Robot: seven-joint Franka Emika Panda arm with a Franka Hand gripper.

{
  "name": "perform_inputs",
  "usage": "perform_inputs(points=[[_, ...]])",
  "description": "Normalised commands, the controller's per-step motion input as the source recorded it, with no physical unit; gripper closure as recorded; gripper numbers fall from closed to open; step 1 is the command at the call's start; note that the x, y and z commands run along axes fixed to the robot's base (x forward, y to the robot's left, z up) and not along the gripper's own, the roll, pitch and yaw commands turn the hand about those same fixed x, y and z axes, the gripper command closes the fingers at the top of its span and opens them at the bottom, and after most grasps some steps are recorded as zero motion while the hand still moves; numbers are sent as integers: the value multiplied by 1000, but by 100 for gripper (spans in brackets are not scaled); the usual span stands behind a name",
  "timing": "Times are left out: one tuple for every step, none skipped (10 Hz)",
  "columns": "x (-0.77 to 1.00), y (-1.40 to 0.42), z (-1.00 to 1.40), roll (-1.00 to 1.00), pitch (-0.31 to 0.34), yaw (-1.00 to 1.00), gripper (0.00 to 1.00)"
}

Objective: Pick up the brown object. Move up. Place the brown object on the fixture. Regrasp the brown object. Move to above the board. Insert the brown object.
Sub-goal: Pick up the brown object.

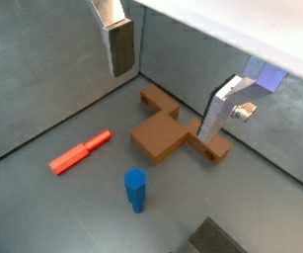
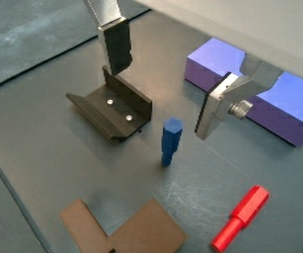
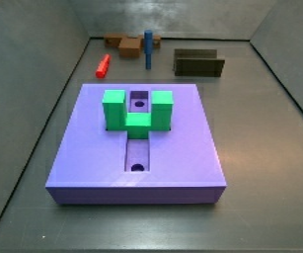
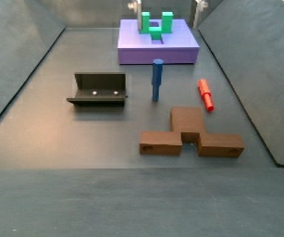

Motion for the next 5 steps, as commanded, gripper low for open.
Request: perform_inputs(points=[[-280,623,-366,-187,-46,-206,0],[-357,569,-634,-184,-59,-263,0],[-271,506,-694,-213,-100,-300,0],[-46,249,-569,-264,-154,-231,0],[0,54,-506,-277,-193,-146,0]])
